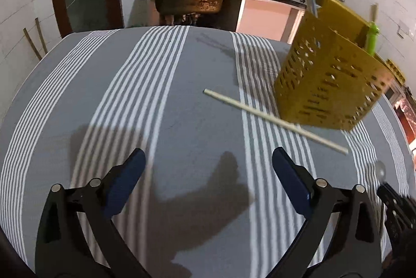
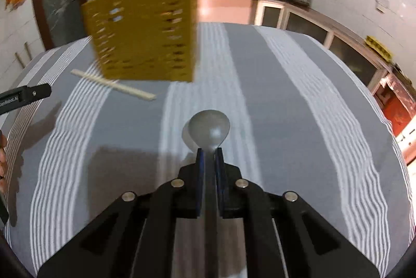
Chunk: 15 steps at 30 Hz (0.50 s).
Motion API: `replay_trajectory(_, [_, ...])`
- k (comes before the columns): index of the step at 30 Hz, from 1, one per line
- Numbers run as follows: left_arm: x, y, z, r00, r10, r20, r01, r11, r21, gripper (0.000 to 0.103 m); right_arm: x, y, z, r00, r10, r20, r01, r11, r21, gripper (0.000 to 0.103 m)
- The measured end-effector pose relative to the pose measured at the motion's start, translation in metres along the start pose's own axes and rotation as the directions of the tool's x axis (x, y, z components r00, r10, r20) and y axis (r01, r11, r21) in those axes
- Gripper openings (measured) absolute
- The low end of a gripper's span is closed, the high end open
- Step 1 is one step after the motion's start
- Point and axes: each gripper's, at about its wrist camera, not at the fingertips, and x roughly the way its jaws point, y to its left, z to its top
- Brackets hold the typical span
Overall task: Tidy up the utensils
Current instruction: 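Move the open left tool over the loose wooden chopstick on the cloth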
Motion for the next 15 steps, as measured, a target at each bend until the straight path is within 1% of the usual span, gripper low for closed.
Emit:
replay_trajectory(2, [0.009, -0.003, 0.011, 1.0, 0.006, -0.014, -0.006, 1.0, -0.029, 0.091, 0.003, -0.009, 0.0, 1.0, -0.004, 0.004, 0.004, 1.0, 0.02, 0.009])
replay_trajectory(5, [0.021, 0.001, 0.028, 1.0, 0.012, -0.024, -0.015, 0.994, -0.104, 0.086, 0.01, -0.015, -0.002, 1.0, 0.001, 0.0, -0.001, 0.999, 0.038, 0.009])
replay_trajectory(7, [0.03, 0.004, 0.039, 0.999, 0.014, -0.033, -0.019, 0.989, -0.145, 0.086, 0.012, -0.016, -0.003, 1.0, 0.014, -0.006, -0.014, 0.999, 0.042, 0.009])
replay_trajectory(9, [0.04, 0.006, 0.046, 0.999, 0.016, -0.043, -0.023, 0.986, -0.162, 0.084, 0.013, -0.014, -0.002, 1.0, 0.017, -0.002, -0.017, 0.999, 0.04, 0.009])
replay_trajectory(13, [0.059, 0.009, 0.055, 0.996, 0.053, -0.073, -0.065, 0.981, -0.185, 0.076, 0.014, -0.007, -0.005, 1.0, 0.015, 0.001, -0.015, 1.0, 0.014, 0.009])
replay_trajectory(15, [0.069, 0.013, 0.057, 0.993, 0.066, -0.097, -0.085, 0.974, -0.211, 0.07, 0.015, -0.005, -0.005, 1.0, 0.017, 0.0, -0.017, 1.0, 0.012, 0.009])
